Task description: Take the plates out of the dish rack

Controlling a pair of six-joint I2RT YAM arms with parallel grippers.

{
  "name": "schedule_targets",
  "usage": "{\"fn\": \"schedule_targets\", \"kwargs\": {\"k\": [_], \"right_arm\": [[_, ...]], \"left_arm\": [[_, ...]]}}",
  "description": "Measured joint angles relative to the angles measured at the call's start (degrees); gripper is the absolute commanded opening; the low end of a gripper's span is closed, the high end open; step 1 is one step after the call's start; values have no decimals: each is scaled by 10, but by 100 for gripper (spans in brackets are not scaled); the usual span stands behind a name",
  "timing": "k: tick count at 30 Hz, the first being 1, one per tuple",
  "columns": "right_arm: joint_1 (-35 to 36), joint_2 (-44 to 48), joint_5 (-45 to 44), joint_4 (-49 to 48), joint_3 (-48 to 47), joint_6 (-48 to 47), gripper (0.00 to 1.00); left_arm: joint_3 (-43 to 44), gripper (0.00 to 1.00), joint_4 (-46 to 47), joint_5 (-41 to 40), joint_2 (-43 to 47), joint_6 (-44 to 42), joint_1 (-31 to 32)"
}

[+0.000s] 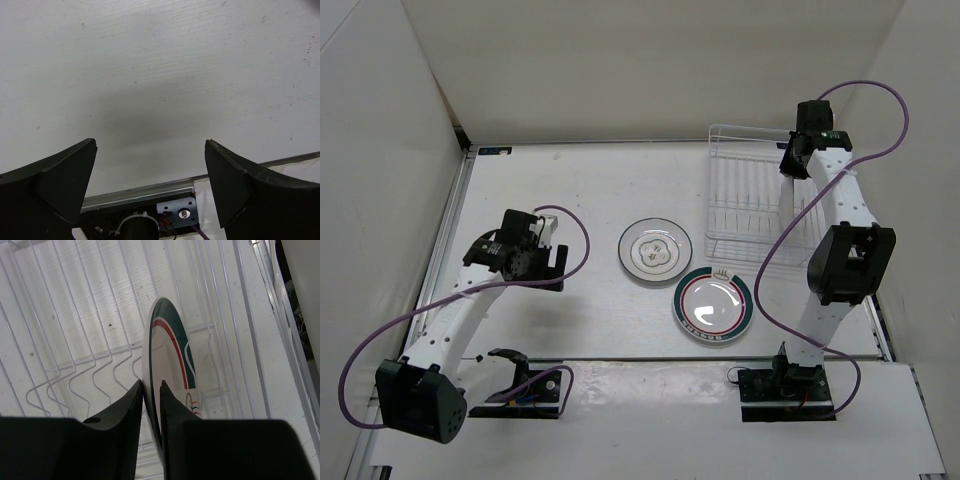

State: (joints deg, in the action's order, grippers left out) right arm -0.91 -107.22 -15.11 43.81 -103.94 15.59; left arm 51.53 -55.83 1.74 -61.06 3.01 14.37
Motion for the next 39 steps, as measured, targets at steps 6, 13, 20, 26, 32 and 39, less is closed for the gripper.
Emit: {"fn": "schedule_targets", "kwargs": {"k": [6, 13, 20, 26, 32, 39], "right_arm": [[0, 0, -1, 0, -1, -11, 14], [-3, 3, -8, 5, -2, -11, 9], [-2, 22, -7, 11, -10, -10, 4], [-2, 45, -5, 13, -28, -10, 0], [-2, 75, 8, 15, -35, -10, 0], [-2, 116, 50, 15, -41, -13, 0]], "left_arm": [[0, 100, -2, 0, -6, 0, 0], [0, 100, -3, 0, -7, 0, 0], [0, 100, -6, 0, -8, 0, 0], [0, 100, -7, 0, -9, 0, 0], [2, 100, -8, 0, -10, 0, 0], [3, 100, -8, 0, -10, 0, 0]]}}
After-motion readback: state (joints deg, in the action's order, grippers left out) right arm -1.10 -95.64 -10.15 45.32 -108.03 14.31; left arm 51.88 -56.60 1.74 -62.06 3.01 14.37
